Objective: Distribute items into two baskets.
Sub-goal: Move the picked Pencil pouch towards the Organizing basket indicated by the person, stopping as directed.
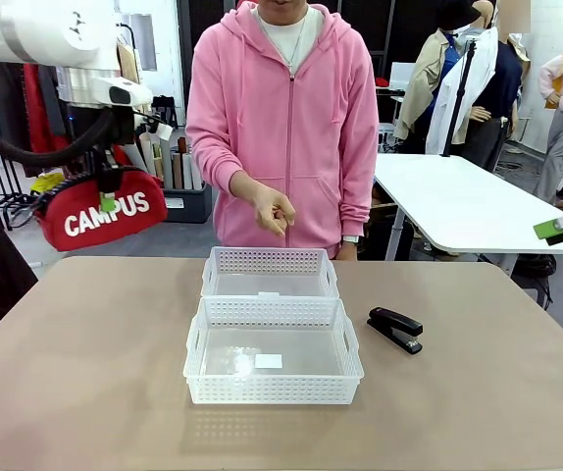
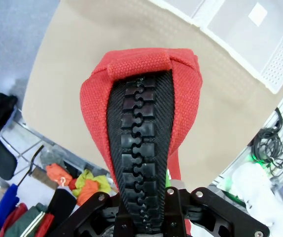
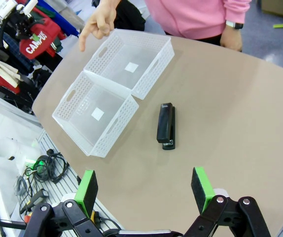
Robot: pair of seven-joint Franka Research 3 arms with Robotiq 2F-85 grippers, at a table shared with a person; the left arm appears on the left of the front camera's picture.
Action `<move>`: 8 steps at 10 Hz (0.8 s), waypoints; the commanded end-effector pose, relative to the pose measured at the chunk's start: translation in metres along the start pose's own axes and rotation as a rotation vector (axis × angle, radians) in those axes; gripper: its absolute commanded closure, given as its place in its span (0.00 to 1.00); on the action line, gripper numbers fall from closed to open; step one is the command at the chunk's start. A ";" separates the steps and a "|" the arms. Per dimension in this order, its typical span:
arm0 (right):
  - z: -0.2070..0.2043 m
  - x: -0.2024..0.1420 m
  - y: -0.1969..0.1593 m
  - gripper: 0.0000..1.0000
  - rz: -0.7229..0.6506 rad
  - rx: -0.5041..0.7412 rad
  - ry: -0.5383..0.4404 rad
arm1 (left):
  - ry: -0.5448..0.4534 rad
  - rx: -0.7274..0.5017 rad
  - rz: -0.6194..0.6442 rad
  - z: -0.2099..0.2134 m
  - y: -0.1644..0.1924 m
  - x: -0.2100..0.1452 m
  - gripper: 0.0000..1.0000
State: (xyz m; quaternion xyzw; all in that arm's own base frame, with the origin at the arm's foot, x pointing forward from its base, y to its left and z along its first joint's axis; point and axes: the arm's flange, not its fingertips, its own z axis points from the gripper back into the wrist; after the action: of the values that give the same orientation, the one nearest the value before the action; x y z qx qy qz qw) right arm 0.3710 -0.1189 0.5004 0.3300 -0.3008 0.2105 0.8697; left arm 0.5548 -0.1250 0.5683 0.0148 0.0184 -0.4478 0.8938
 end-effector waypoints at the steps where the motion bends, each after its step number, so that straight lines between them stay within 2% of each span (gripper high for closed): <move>1: 0.000 0.001 -0.001 0.00 0.008 0.012 -0.019 | -0.013 0.008 0.001 0.004 0.006 0.019 1.00; 8: 0.000 0.001 -0.001 0.00 0.008 0.012 -0.019 | -0.046 -0.017 -0.073 -0.026 0.004 0.077 1.00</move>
State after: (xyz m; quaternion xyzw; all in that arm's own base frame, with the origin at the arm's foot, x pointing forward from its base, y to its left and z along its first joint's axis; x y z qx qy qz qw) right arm 0.3710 -0.1189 0.5004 0.3300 -0.3007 0.2106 0.8696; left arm 0.5966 -0.1795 0.5362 0.0014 0.0055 -0.4771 0.8788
